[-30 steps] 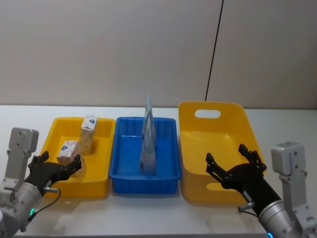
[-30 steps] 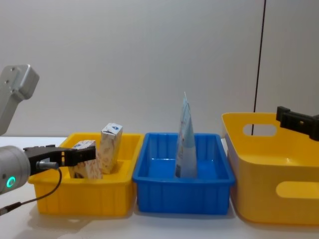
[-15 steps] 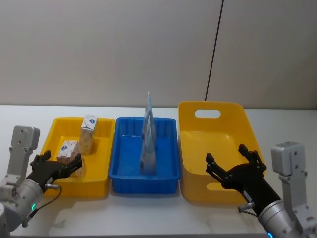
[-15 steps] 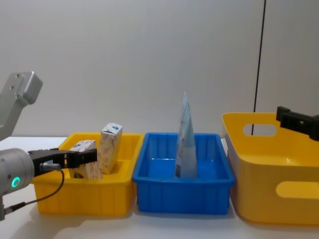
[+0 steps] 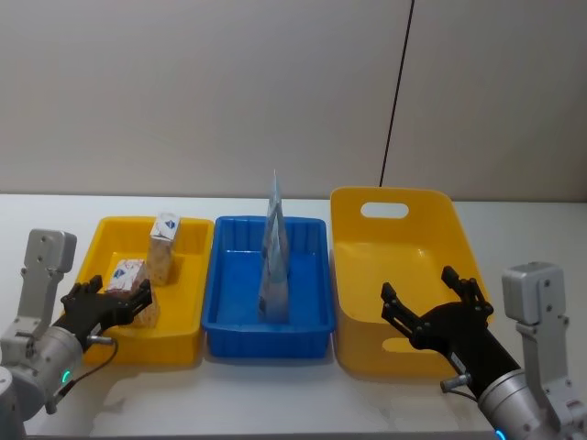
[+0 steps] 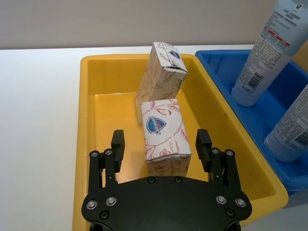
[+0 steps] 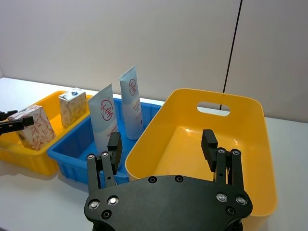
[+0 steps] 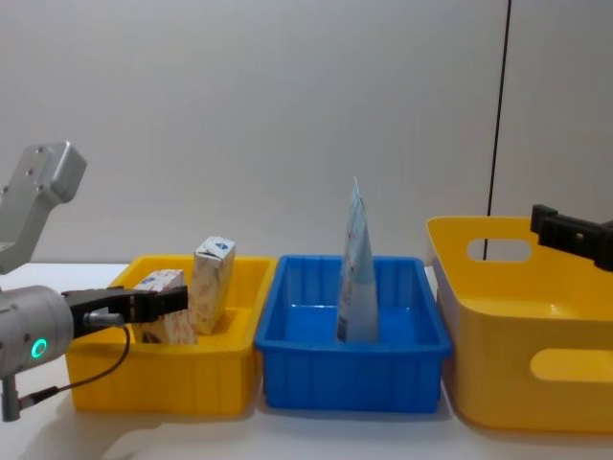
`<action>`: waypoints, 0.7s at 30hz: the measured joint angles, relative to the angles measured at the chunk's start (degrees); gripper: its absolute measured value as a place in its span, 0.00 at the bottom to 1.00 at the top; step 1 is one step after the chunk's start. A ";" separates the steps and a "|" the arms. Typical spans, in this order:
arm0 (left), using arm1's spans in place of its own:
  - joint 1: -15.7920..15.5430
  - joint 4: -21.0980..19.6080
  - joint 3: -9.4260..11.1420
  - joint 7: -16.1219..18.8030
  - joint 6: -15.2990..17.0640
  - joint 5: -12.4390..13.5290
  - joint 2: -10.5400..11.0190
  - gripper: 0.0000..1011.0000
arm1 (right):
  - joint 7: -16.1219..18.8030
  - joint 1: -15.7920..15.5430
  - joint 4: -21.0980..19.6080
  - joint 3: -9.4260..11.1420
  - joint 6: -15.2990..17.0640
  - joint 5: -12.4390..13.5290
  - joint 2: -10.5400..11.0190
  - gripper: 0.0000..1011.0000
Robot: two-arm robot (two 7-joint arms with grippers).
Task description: Bimanual collaborative sorting of washing and personal care products
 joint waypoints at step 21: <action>-1.35 2.08 -0.39 -1.37 -0.29 0.75 -1.24 0.41 | 0.00 0.00 0.00 0.00 0.00 0.00 0.00 0.99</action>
